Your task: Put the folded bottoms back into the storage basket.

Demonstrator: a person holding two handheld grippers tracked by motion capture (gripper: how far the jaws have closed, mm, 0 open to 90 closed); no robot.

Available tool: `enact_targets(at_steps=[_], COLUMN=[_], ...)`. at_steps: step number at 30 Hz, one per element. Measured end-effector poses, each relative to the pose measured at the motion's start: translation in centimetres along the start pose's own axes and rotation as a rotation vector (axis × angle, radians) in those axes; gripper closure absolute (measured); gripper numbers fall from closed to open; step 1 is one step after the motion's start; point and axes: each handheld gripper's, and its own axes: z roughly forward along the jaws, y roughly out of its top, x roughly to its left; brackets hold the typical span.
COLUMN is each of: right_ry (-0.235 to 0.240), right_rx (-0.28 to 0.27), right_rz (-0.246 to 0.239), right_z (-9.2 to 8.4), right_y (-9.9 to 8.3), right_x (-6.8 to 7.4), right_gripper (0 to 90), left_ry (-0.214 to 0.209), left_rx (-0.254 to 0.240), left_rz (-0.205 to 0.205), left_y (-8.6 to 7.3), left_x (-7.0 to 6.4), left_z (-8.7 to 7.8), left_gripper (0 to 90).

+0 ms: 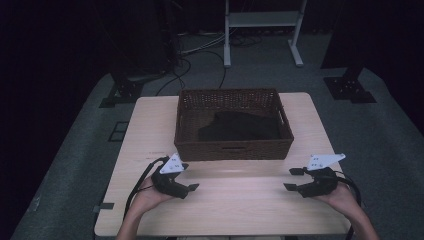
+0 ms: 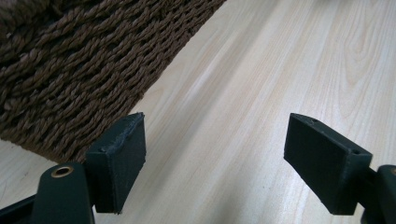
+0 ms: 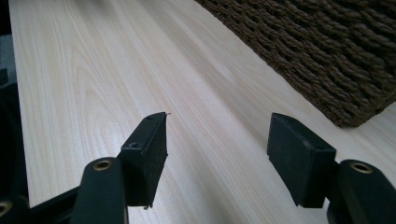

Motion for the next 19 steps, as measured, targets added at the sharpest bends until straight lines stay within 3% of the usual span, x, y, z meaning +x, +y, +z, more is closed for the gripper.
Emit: enact_targets(at_steps=[10,19], right_ry=[-0.012,-0.022], right_rx=[-0.031,-0.049], right_rz=[0.016,0.014], right_z=[-0.3,-0.3], right_y=[-1.1,-1.3], right_x=[0.2,0.6], right_gripper=[36.4,34.5], left_ry=[0.015,0.033], left_rx=[-0.026,-0.104], left_rz=[-0.032,-0.087], left_y=[-1.7,-3.1], left_x=[-0.3,-0.2], left_z=[-0.2,-0.9], left_gripper=[19.4,19.1])
